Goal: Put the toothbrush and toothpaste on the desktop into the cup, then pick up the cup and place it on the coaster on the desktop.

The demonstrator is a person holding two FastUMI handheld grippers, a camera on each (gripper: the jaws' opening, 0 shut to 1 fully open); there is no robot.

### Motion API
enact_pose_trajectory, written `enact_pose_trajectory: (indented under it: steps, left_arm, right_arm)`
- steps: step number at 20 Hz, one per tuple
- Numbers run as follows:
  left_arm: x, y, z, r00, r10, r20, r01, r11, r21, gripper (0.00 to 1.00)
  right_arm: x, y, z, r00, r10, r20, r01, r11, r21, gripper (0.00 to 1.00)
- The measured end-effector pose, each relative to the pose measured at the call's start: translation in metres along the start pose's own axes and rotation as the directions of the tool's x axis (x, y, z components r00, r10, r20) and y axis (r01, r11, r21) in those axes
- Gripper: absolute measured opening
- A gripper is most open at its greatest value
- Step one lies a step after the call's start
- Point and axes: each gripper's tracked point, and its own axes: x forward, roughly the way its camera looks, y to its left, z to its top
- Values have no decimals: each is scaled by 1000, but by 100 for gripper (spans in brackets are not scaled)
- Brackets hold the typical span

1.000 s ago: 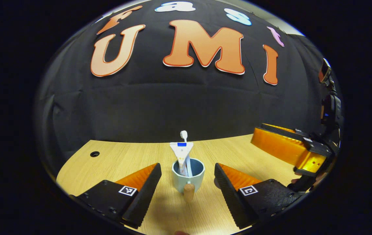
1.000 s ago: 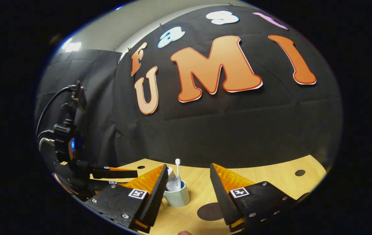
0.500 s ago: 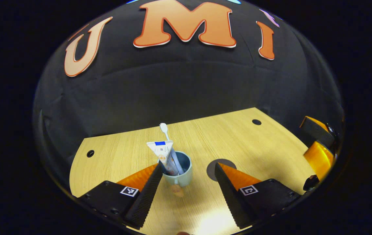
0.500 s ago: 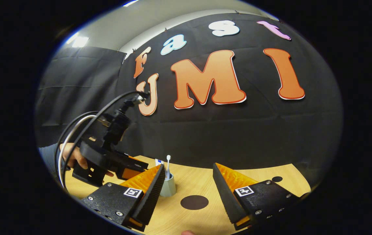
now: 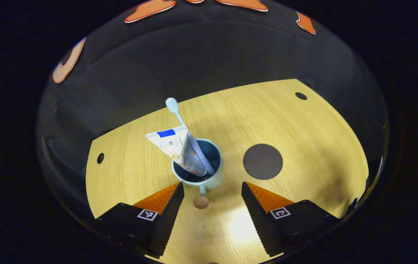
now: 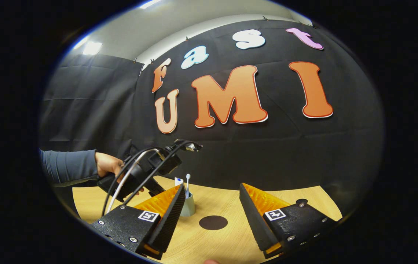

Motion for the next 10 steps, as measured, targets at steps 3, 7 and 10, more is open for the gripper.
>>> enact_pose_trajectory:
  steps: [3,7,10]
  left_arm:
    - [-6,-4,8,998,20,-63,-18,999,31,92]
    - [-15,-4,33,992,43,-120,-36,998,55,74]
    - [-22,-11,61,990,36,-139,-29,998,54,68]
  right_arm:
    - [-5,1,-9,1000,6,-2,-6,1000,30,90]
    - [-7,-2,-15,1000,-9,-19,9,1000,5,90]
    - [-9,6,-14,1000,9,-16,-9,1000,-1,90]
